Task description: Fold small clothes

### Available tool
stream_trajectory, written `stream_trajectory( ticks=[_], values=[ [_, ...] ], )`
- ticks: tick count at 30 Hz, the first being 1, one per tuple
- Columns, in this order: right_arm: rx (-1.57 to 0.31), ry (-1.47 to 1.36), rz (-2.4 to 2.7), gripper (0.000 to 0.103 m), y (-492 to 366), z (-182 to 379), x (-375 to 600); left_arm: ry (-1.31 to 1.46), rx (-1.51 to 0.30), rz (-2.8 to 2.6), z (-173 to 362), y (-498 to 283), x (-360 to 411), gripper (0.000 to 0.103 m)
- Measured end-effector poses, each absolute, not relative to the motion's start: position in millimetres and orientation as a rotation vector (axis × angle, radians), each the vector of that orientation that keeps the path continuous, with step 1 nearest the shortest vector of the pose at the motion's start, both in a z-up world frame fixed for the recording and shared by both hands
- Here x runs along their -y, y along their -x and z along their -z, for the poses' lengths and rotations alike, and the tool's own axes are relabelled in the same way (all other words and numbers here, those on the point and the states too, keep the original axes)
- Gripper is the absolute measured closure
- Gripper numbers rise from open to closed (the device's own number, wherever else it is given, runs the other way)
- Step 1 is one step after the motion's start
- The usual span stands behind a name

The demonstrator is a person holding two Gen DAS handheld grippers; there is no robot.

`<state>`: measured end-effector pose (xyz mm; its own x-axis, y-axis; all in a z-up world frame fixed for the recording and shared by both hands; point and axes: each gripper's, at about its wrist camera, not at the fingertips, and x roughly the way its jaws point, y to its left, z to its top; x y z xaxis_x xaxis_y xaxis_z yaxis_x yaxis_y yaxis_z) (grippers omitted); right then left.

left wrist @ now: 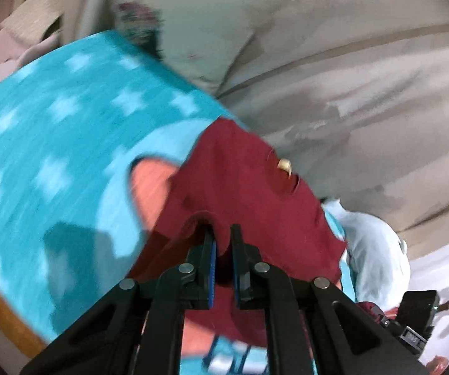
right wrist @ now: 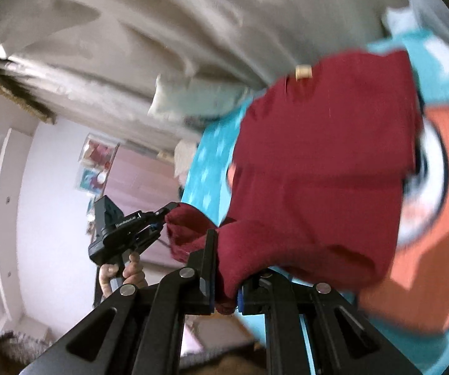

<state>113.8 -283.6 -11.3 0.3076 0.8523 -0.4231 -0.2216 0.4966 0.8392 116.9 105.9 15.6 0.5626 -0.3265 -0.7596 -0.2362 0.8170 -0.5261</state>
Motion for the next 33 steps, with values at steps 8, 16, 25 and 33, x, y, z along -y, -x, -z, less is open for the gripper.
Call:
stream_trajectory(
  ticks=[8, 16, 25, 33],
  values=[
    [-1.073, -0.729, -0.489, 0.093, -245, 52, 296, 0.465, -1.116, 0.021, 41, -272, -72, 0.095],
    [-1.140, -0.881, -0.346, 0.087, -285, 108, 311, 0.568, -1.184, 0.129, 50, -290, -89, 0.085],
    [-1.027, -0.798, -0.317, 0.083, -254, 54, 314, 0.432, -1.037, 0.018, -4, -240, -112, 0.056],
    [-0.926, -0.644, -0.289, 0.055, -244, 26, 269, 0.471, -1.064, -0.022, 15, -194, -118, 0.055]
  ],
)
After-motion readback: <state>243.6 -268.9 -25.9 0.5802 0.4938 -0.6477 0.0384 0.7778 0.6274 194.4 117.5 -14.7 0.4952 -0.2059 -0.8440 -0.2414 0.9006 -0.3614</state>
